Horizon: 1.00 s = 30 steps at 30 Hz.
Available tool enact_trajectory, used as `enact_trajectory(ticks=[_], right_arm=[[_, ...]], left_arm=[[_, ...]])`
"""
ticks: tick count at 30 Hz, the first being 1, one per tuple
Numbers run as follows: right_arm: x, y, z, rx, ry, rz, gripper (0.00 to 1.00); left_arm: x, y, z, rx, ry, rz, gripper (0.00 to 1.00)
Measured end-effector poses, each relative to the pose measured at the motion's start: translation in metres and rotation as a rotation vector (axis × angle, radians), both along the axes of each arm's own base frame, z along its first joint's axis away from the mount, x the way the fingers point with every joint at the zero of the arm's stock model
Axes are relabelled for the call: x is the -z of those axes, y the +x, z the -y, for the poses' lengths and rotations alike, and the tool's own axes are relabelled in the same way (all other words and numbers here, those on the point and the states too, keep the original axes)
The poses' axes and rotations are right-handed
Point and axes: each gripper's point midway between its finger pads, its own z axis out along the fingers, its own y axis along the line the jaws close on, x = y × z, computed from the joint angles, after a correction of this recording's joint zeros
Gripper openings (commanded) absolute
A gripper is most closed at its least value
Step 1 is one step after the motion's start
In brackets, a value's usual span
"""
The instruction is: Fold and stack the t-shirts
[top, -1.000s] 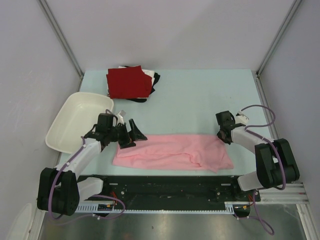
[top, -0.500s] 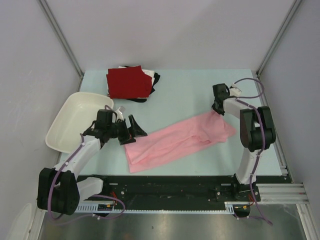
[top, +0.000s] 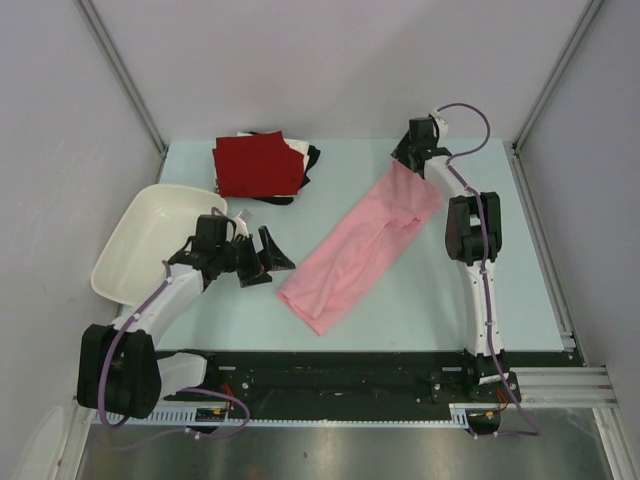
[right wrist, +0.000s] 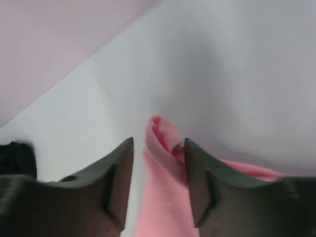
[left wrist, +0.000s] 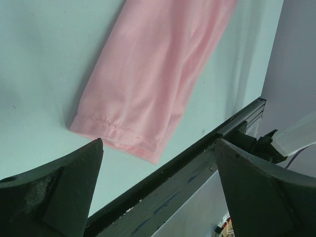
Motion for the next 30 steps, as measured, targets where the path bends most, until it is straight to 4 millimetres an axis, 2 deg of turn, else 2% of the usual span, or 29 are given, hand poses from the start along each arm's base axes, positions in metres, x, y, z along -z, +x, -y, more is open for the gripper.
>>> enact_trajectory(ticks=[1,2,3,6,8,10,13,17,19,20,22,23,25,27,28,30], right_arm=[[-0.01,0.008,-0.009,-0.03,-0.004,0.037,0.73],[-0.016,0.013,-0.013,-0.038,0.0,0.06,0.91],[-0.025,0.018,-0.018,-0.052,0.003,0.088,0.99],[-0.051,0.029,-0.029,-0.088,-0.002,0.174,1.0],[-0.062,0.03,-0.026,-0.088,-0.026,0.205,1.0],[-0.071,0.019,-0.016,-0.079,-0.057,0.214,1.0],[-0.092,-0.016,0.001,-0.073,-0.093,0.201,1.0],[-0.161,-0.092,0.017,-0.059,-0.084,0.265,1.0],[-0.2,-0.135,0.012,-0.082,-0.038,0.319,1.0],[-0.218,-0.159,0.004,-0.115,-0.007,0.35,1.0],[-0.238,-0.194,-0.017,-0.175,0.045,0.383,1.0],[-0.238,-0.216,-0.036,-0.221,0.068,0.381,1.0],[-0.219,-0.255,-0.073,-0.31,0.107,0.33,1.0],[-0.178,-0.3,-0.112,-0.41,0.134,0.22,1.0],[-0.15,-0.331,-0.132,-0.456,0.157,0.153,0.99],[-0.104,-0.379,-0.147,-0.511,0.169,0.033,0.98]], left_arm=[[-0.001,0.001,0.0,0.0,0.0,0.003,1.0],[-0.002,0.001,0.0,-0.001,0.001,0.005,1.0],[-0.002,0.002,0.0,-0.001,0.001,0.007,1.0],[-0.005,0.004,0.0,-0.002,0.003,0.016,1.0],[-0.007,0.004,-0.001,-0.004,0.007,0.02,1.0],[-0.01,0.003,-0.001,-0.003,0.009,0.03,1.0],[-0.02,0.0,-0.004,-0.008,0.013,0.066,1.0],[-0.029,-0.001,-0.007,-0.021,0.023,0.126,1.0],[-0.026,-0.003,-0.009,-0.028,0.029,0.131,0.99],[-0.023,-0.004,-0.01,-0.034,0.036,0.129,1.0],[-0.016,-0.006,-0.013,-0.044,0.05,0.116,1.0],[-0.011,-0.007,-0.014,-0.053,0.06,0.108,1.0],[-0.006,-0.006,-0.018,-0.071,0.078,0.098,1.0],[-0.002,-0.006,-0.021,-0.09,0.088,0.092,1.0],[-0.001,-0.006,-0.023,-0.097,0.091,0.091,1.0],[-0.002,-0.006,-0.025,-0.113,0.09,0.094,1.0]])
